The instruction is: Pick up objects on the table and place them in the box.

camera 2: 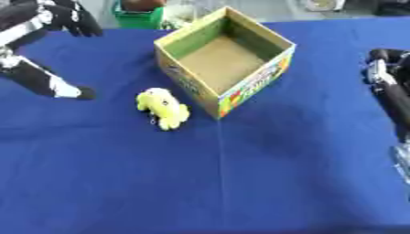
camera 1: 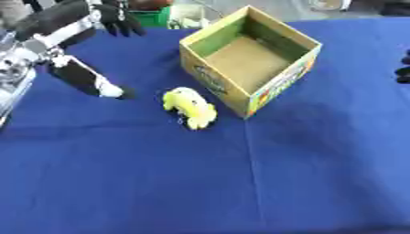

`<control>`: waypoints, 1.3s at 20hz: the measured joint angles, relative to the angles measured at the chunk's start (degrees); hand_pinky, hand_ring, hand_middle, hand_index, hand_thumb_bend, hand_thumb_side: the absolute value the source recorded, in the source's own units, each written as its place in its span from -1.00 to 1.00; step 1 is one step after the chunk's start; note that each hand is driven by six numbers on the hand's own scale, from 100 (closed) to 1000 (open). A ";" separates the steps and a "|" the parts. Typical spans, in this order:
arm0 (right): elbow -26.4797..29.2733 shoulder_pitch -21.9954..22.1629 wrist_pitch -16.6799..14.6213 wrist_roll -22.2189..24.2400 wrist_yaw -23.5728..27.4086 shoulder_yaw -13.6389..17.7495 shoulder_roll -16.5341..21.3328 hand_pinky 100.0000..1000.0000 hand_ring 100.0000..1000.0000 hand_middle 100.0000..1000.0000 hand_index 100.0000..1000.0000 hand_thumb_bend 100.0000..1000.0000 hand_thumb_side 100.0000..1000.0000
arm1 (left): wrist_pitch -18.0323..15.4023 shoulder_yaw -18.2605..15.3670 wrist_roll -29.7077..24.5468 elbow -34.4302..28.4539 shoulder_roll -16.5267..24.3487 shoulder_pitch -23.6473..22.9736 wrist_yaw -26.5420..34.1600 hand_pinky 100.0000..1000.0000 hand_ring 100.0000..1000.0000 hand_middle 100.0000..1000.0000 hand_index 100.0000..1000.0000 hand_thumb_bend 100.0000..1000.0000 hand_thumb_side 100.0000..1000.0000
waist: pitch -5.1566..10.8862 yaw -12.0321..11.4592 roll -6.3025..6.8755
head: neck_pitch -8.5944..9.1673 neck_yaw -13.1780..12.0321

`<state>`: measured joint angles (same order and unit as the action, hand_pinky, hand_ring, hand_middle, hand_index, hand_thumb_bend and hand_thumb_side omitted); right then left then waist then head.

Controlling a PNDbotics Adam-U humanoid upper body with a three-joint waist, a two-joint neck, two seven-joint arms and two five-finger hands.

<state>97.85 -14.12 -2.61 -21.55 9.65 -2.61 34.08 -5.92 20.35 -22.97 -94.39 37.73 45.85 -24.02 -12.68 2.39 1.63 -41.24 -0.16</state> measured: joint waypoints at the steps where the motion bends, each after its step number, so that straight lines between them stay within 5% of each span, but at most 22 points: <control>1: 0.00 0.00 -0.02 0.03 0.00 -0.10 0.00 0.13 0.12 0.11 0.33 -1.00 0.02 | -0.41 0.43 -0.25 0.78 -0.54 0.70 -0.38 0.27 0.30 0.26 0.43 0.41 -1.00 | 0.00 0.03 0.01 | 0.00 -0.01; 15: -0.02 -0.03 0.07 0.42 0.07 -0.59 0.00 0.13 0.12 0.11 0.33 -1.00 0.02 | -8.06 4.25 -1.92 14.81 -10.20 7.19 -8.15 0.28 0.27 0.20 0.38 0.33 -1.00 | 0.04 0.76 0.00 | -0.02 -0.53; 26: -0.11 -0.23 -0.06 0.67 0.24 -0.68 -0.01 0.13 0.12 0.11 0.33 -1.00 0.03 | -12.62 4.93 -4.38 24.03 -15.23 7.88 -11.43 0.26 0.20 0.13 0.32 0.27 -1.00 | 0.03 1.49 0.02 | -0.04 -0.80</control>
<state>97.74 -14.35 -2.67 -20.89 9.89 -3.30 34.08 -18.54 25.28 -27.35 -70.36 22.50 53.74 -35.45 -12.64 3.88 1.65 -41.28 -0.96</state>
